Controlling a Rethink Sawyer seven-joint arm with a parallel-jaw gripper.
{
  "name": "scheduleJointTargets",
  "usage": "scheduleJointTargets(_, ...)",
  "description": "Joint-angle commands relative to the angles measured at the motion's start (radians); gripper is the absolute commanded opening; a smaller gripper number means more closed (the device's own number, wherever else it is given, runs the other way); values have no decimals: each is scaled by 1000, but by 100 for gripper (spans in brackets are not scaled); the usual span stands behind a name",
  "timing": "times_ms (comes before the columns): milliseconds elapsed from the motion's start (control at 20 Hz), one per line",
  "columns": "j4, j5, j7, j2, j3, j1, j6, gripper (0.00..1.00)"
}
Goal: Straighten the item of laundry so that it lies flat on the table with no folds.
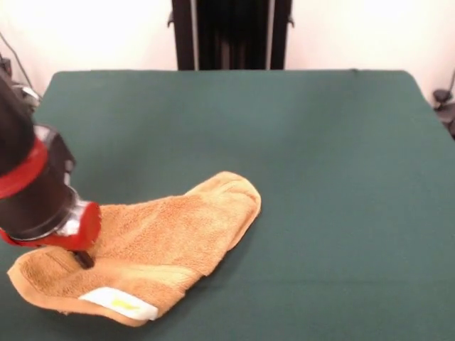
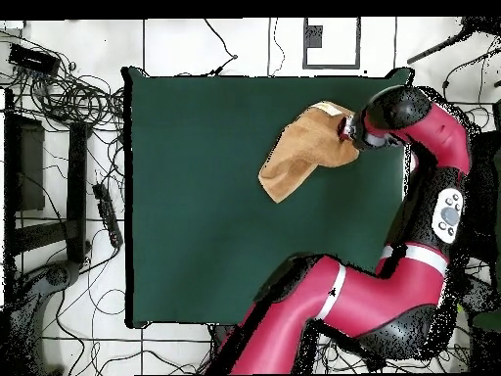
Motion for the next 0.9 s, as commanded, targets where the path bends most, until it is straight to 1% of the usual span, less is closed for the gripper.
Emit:
scheduleJointTargets(50, 490, -110, 485, -124, -23, 185, -309, 0)
scheduleJointTargets(200, 515, -90, 544, -135, -27, 215, -294, 0)
scheduleJointTargets(300, 499, -78, 599, -123, -44, 237, -277, 0)
scheduleJointTargets(400, 469, -67, 687, -102, -80, 265, -245, 0)
scheduleJointTargets(550, 389, -57, 854, -53, -163, 306, -160, 0)
scheduleJointTargets(700, 332, -52, 988, -12, -235, 341, -106, 0)
scheduleJointTargets(900, 297, -51, 1099, 18, -292, 376, -71, 0)
